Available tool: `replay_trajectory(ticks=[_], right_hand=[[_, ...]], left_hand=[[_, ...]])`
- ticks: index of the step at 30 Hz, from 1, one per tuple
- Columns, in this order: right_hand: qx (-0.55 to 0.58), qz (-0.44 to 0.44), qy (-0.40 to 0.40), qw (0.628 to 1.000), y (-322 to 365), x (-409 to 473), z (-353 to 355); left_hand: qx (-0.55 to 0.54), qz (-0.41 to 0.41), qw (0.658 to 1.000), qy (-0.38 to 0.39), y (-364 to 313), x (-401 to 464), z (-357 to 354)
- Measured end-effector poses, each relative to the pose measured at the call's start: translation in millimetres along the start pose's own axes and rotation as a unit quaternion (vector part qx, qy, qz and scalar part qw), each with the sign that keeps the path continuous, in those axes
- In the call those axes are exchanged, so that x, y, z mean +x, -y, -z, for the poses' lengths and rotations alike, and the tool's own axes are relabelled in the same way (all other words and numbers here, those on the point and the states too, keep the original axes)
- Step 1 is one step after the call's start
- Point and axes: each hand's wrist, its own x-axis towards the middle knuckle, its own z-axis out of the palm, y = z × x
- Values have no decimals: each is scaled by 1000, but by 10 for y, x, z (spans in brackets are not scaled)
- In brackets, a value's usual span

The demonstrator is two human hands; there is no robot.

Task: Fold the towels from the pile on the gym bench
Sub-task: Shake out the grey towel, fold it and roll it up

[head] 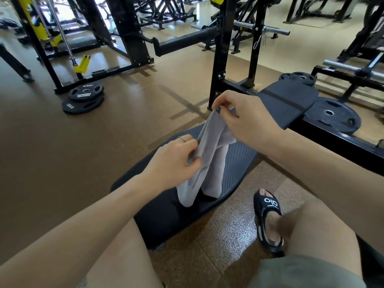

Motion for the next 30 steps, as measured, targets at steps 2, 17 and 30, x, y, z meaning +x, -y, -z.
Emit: replay_trajectory(ticks=[2,17,30], right_hand=[[16,-20,-16,1000,10,1,15],[127,-166,-107,972,-449,82,147],[152,-145,-146,967,-420,189,140]], left_hand=[[33,1,999,14,100,-77,-95],[99,20,995,22,707,-390,151],[183,-132,965,130,681,-278,375]])
